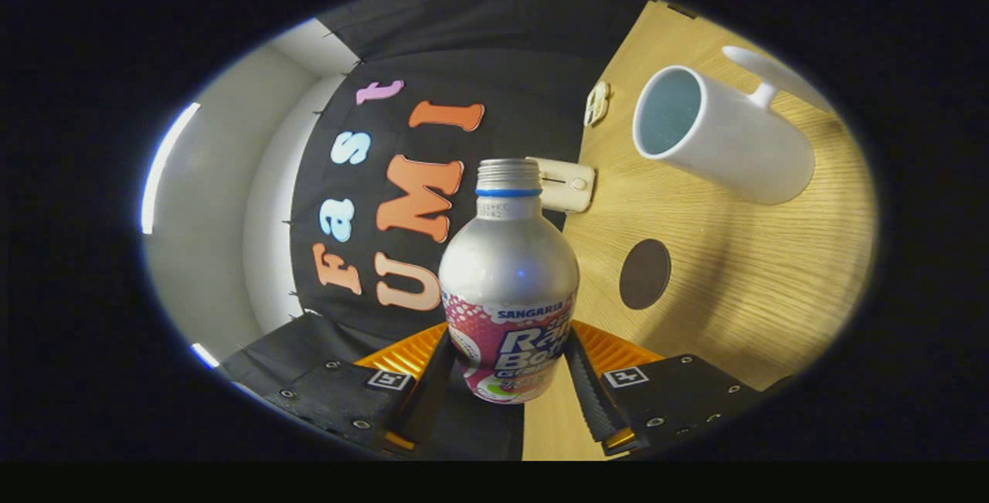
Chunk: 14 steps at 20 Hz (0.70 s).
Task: Take the bottle from table, then pour the juice into the cup, finally place the bottle on the coaster
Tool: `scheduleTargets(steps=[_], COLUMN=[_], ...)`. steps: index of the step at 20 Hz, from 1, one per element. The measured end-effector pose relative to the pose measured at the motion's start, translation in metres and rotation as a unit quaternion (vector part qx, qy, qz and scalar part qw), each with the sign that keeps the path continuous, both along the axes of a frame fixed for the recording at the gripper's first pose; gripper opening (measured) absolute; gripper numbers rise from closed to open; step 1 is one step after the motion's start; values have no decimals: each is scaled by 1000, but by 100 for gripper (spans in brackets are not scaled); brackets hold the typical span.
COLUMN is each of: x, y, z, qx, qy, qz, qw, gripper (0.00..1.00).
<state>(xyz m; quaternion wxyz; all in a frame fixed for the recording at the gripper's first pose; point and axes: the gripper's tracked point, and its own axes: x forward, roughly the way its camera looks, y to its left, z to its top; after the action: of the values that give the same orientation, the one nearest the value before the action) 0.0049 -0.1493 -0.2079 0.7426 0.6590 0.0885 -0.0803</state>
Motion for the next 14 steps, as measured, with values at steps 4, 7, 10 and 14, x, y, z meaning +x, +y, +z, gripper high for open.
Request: scheduleTargets(steps=[4,7,10,14], x=[0,2,2,2], y=[-11,-18,-24,-27], z=[1,0,-1,3], qx=[42,67,98,127], qy=[-1,-1,-5,-9], qz=[-30,-42,-58,-74], qw=[999,997,994,989], gripper=[75,75,75,75])
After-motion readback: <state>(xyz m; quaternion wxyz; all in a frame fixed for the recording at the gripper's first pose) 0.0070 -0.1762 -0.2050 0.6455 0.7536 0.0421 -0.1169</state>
